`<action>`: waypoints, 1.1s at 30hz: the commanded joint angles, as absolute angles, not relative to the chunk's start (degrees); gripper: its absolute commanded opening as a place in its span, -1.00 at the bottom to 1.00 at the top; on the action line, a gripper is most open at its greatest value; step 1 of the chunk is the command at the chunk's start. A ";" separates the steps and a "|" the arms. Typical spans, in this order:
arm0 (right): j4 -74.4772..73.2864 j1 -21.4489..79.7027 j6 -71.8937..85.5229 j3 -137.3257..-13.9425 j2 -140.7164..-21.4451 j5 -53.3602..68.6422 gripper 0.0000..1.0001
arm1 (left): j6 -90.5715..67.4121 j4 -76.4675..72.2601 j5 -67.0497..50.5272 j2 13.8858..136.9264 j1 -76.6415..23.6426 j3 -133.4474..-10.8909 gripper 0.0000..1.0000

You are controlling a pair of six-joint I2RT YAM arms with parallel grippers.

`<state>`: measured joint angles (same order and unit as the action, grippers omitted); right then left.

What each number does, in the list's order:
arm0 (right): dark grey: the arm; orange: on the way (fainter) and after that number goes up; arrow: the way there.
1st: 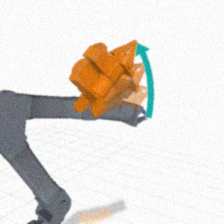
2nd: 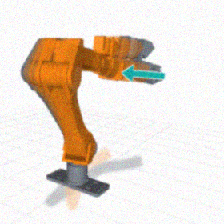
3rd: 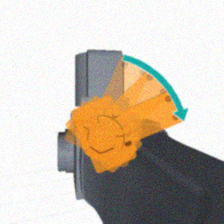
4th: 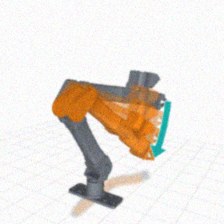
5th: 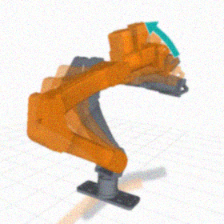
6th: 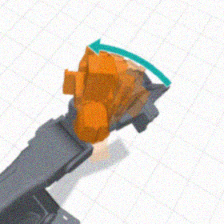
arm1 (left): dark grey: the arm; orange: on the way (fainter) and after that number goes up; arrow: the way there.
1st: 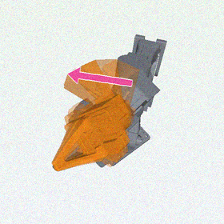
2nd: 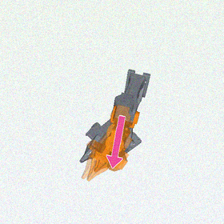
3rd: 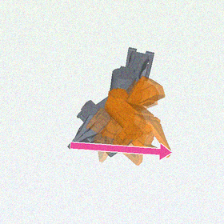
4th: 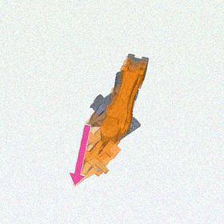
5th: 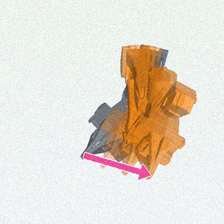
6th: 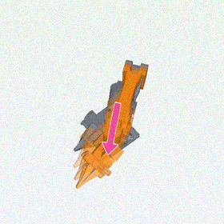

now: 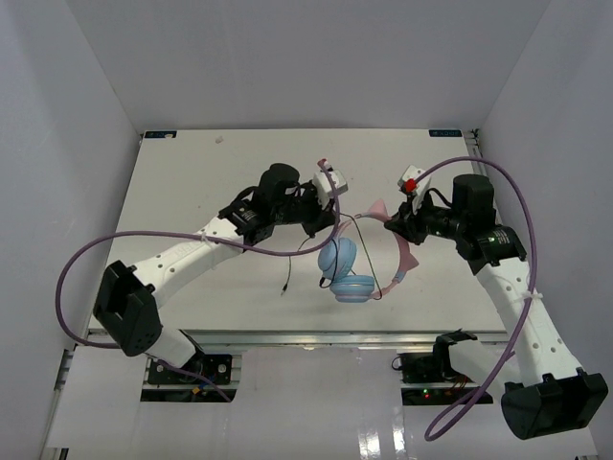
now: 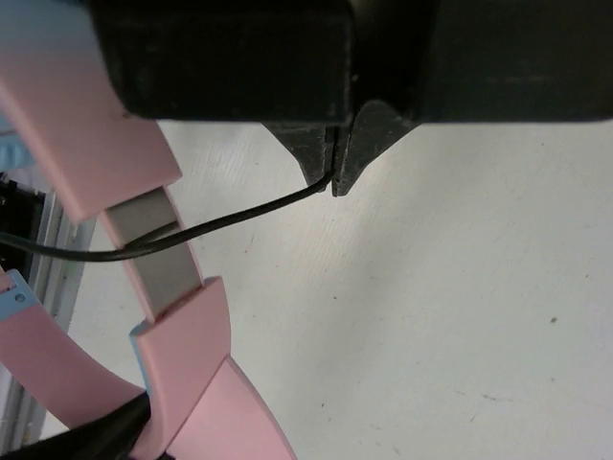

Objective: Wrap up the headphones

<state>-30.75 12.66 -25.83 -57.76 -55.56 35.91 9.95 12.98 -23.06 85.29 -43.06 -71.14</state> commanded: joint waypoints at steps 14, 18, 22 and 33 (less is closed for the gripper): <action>-24.87 5.93 3.74 -79.74 -60.92 54.32 -0.85 | -23.74 -65.04 -38.29 89.44 -43.35 -39.32 -0.05; -24.26 4.75 7.12 -82.62 -62.21 51.57 -0.85 | -25.22 -68.96 -38.32 95.98 -46.12 -44.09 -0.35; -24.28 3.27 7.64 -85.07 -63.30 50.44 -0.85 | -24.03 -69.73 -33.99 100.18 -48.79 -45.56 -0.16; -22.88 2.90 8.44 -85.30 -63.38 49.97 -0.85 | -20.12 -70.65 -27.14 98.00 -49.54 -41.05 0.52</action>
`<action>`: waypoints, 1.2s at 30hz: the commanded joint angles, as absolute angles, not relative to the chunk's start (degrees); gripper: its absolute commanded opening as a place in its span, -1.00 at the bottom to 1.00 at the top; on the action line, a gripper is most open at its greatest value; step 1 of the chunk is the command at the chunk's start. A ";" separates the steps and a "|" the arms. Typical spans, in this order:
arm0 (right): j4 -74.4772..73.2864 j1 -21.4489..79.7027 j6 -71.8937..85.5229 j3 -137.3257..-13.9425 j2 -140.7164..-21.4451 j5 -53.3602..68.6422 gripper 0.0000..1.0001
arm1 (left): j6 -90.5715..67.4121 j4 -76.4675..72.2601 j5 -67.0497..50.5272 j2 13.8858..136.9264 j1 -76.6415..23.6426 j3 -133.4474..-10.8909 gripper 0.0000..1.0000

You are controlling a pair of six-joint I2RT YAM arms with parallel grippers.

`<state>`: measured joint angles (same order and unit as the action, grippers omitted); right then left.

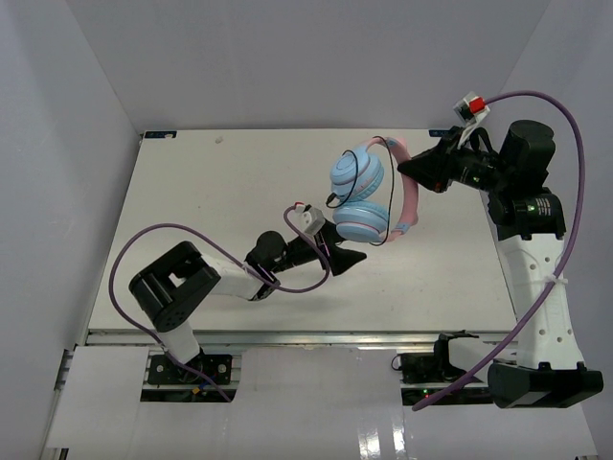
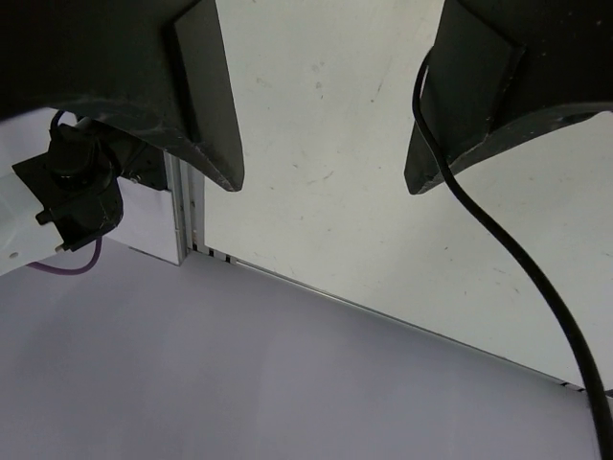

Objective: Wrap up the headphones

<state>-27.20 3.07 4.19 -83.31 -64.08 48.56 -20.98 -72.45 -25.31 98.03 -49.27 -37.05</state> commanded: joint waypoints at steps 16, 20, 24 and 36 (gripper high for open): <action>-22.85 2.55 8.31 -86.17 -63.80 43.01 -0.85 | -17.00 -64.27 -23.35 96.81 -52.64 -41.80 -1.00; -22.61 2.83 9.63 -85.73 -64.60 28.73 -0.85 | -17.84 -60.61 -22.56 94.64 -57.65 -39.86 -1.00; -20.34 7.64 10.80 -81.12 -65.32 3.49 -0.85 | -18.84 -57.44 -19.15 94.40 -62.02 -40.54 -1.00; 4.63 17.29 -19.59 -51.60 -62.82 -31.56 -0.85 | -10.29 -4.74 -10.25 87.27 -64.78 -60.25 -1.00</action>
<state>-12.39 17.18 -8.53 -54.87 -65.43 -19.05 -16.35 -30.17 -14.26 92.77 -64.37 -52.03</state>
